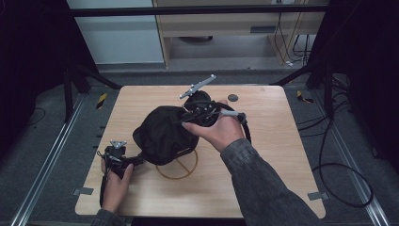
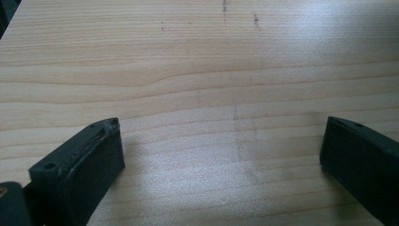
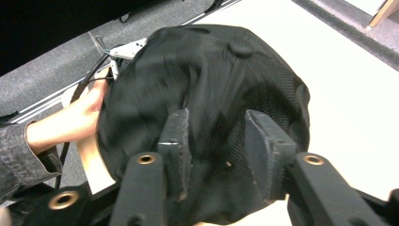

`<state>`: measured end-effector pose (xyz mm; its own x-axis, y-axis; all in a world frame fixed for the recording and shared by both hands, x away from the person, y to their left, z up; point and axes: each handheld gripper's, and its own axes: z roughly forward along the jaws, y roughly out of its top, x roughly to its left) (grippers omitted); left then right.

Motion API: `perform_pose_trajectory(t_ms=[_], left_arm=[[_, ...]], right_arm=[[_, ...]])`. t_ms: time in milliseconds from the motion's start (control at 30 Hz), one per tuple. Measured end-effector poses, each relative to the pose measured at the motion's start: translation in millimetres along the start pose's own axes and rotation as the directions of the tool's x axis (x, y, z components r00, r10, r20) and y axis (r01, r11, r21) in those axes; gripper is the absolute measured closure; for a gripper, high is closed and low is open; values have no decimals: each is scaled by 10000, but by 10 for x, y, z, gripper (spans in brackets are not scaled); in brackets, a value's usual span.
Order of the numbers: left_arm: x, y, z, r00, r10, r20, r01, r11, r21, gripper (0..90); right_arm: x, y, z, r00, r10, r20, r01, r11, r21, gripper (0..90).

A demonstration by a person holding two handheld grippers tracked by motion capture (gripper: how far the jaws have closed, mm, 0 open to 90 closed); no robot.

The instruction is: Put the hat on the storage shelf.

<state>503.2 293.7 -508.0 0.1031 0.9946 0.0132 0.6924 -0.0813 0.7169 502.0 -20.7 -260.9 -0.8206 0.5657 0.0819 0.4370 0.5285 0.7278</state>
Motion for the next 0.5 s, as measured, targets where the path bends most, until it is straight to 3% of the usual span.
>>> perform_pose_trajectory(t_ms=[500], left_arm=[[0,0,0,10000,7,1,-7,10000,2,0]], right_arm=[[-8,-21,-124,9996,250,-95,-252,9995,-211,508]])
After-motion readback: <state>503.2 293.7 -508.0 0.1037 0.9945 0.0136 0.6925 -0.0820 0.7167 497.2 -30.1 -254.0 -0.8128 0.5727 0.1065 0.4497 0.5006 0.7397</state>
